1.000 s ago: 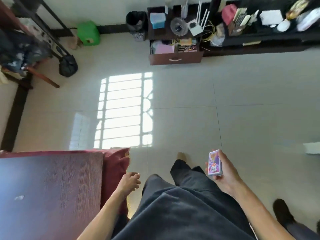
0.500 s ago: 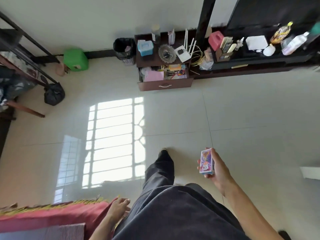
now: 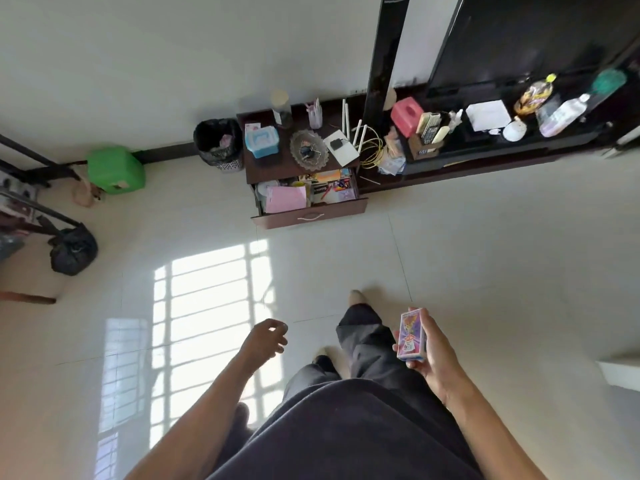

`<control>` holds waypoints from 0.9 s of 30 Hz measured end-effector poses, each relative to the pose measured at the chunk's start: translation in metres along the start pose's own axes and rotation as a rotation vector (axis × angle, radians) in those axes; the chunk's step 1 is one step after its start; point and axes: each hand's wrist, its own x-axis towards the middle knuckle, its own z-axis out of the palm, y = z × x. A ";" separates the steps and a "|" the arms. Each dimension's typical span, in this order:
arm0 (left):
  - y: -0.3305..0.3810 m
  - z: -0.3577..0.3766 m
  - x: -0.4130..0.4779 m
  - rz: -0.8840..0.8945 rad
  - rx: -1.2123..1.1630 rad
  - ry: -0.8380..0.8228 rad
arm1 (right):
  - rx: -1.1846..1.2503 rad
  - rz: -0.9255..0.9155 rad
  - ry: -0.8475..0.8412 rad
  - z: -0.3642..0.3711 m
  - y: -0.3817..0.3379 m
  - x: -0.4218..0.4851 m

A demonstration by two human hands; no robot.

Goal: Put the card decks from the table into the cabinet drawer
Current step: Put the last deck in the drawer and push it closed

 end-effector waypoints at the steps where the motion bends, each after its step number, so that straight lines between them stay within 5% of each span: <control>1: 0.018 0.001 0.008 0.010 -0.014 0.000 | 0.009 0.003 -0.001 0.000 -0.013 0.013; 11: 0.081 -0.006 0.053 -0.199 -0.087 0.120 | -0.069 -0.019 -0.062 0.007 -0.177 0.131; 20: 0.089 -0.038 0.090 -0.318 0.168 0.135 | -0.140 -0.008 -0.102 0.059 -0.278 0.209; 27: 0.167 -0.088 0.177 -0.299 -0.035 0.116 | -0.061 0.052 -0.096 0.107 -0.331 0.256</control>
